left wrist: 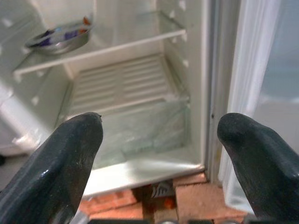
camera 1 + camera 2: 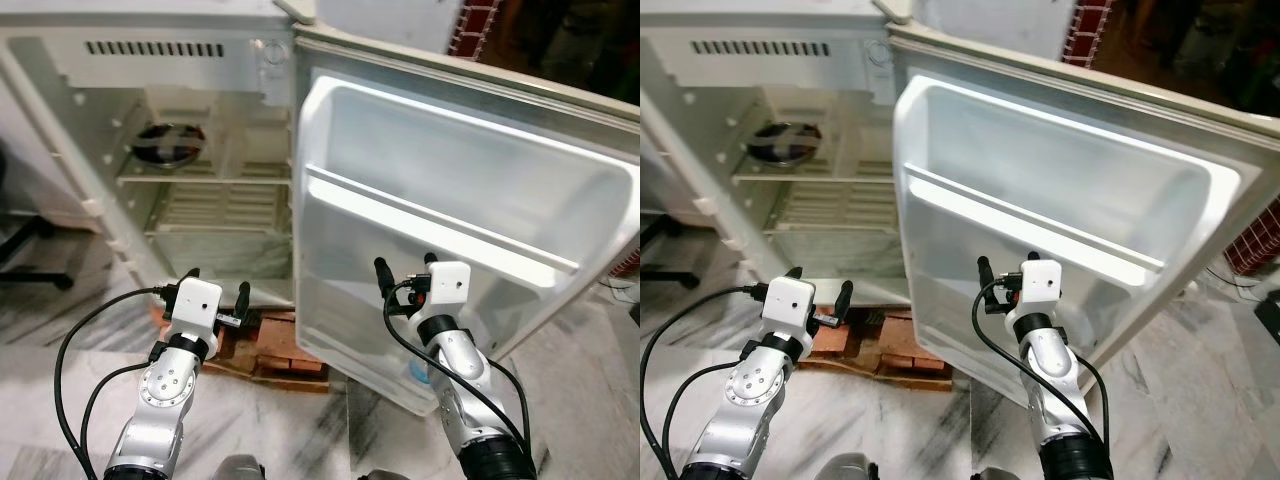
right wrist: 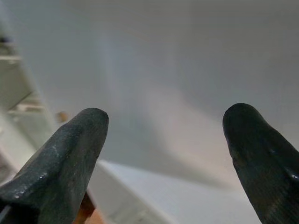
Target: Restocking fridge
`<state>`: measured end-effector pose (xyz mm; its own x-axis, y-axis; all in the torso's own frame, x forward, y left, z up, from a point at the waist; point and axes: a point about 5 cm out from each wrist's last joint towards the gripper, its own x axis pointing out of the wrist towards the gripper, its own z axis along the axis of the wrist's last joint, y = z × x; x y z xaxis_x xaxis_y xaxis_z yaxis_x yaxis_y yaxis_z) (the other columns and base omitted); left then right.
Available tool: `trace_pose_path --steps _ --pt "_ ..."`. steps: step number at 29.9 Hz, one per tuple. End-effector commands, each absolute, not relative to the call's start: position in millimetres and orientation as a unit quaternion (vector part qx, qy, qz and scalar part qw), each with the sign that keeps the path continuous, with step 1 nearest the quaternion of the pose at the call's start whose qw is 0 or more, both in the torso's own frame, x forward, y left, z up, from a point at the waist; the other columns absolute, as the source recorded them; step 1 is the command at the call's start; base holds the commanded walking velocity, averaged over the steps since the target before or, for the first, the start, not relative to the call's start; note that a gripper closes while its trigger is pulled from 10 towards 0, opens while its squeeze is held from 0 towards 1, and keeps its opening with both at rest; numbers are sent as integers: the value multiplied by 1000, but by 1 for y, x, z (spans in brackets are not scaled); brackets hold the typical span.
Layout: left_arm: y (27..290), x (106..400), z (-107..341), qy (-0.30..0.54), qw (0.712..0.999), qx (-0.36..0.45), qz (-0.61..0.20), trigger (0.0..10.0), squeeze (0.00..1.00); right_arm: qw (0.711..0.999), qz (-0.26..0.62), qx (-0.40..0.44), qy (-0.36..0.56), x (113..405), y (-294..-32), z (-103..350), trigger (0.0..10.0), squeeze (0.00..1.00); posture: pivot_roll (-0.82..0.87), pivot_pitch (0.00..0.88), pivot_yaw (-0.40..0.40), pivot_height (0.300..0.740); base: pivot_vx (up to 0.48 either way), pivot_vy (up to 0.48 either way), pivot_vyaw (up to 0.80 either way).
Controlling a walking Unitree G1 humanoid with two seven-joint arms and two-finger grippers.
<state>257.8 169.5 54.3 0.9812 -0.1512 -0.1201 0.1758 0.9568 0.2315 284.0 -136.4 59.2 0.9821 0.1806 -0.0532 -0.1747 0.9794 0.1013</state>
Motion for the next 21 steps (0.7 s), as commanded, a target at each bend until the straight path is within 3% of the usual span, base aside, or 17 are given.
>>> trace_pose_path --steps 1,14,21 --pt "170 254 51 58 986 128 -86 10000 0 994 88 51 42 280 -140 53 10000 0 57 0 -38 740 -390 0 0" --pt "170 248 46 68 985 134 -90 10000 0 995 79 44 32 280 -145 56 10000 0 62 0 -38 740 -341 0 0" --pt "172 248 47 61 984 140 -95 10000 0 996 67 47 36 281 -146 54 10000 0 64 0 -37 740 0 0 0"
